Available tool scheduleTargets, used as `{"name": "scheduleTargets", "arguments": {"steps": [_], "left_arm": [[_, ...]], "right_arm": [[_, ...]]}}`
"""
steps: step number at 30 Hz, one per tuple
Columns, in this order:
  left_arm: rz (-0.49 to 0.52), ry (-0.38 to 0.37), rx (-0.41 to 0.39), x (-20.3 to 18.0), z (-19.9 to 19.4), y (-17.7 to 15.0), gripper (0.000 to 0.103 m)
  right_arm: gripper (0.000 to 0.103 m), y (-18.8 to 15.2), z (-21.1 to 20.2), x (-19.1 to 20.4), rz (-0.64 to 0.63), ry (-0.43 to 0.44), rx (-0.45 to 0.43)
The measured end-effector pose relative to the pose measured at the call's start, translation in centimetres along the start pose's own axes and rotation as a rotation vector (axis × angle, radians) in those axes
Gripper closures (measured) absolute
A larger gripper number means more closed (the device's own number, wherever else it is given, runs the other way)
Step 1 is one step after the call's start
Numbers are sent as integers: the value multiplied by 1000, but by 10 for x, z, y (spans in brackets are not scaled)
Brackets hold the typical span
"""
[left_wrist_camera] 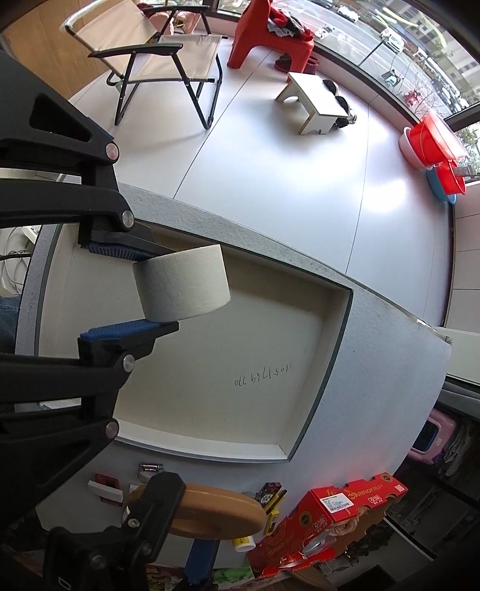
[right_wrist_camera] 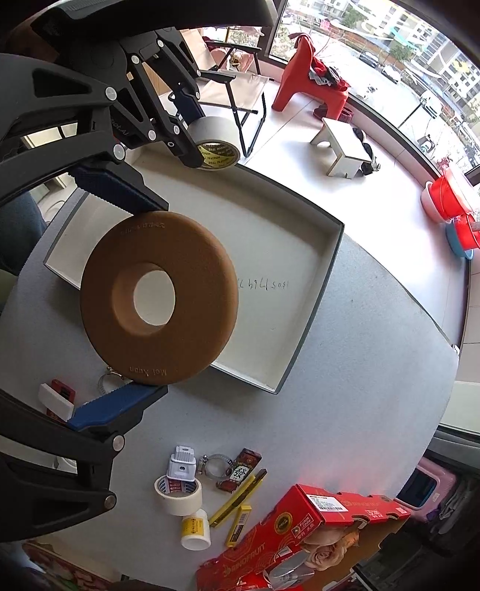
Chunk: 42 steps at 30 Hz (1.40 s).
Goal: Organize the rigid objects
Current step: 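Carry the tape roll into the tray and open the left tool, then lower the cork ring into the tray and open the right tool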
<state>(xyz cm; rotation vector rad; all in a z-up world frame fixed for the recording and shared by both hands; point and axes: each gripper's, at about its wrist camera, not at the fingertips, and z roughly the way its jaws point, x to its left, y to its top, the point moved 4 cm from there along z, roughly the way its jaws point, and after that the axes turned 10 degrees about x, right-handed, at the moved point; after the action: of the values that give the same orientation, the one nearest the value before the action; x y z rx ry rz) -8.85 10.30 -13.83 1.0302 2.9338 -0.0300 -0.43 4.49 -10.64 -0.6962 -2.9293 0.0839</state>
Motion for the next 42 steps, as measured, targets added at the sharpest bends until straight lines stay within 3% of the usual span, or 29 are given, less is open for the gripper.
{"name": "scheduleTargets", "arguments": {"steps": [23, 30, 31, 33, 34, 35, 37, 38, 40, 42], "left_arm": [[15, 7, 30, -2, 13, 12, 71], [51, 13, 82, -13, 36, 21, 70], [58, 9, 89, -15, 40, 23, 68], [65, 7, 100, -18, 45, 24, 48], [67, 3, 106, -19, 48, 25, 30], [64, -5, 102, -19, 48, 25, 23], [68, -15, 91, -19, 47, 25, 20], [70, -14, 86, -20, 46, 25, 13], [68, -16, 71, -19, 43, 23, 0], [66, -15, 61, -19, 40, 21, 0]], "right_arm": [[15, 12, 6, -3, 12, -1, 13], [15, 28, 25, -2, -4, -28, 44], [15, 32, 28, -2, -7, -37, 46], [15, 39, 35, -1, -8, -39, 46], [15, 42, 38, -1, -6, -24, 51], [14, 44, 41, -1, -1, -3, 61], [10, 47, 49, -4, 10, 35, 99], [0, 47, 50, -6, 23, 45, 102], [1, 47, 44, -10, 37, 60, 75], [1, 45, 40, -15, 51, 80, 63]]}}
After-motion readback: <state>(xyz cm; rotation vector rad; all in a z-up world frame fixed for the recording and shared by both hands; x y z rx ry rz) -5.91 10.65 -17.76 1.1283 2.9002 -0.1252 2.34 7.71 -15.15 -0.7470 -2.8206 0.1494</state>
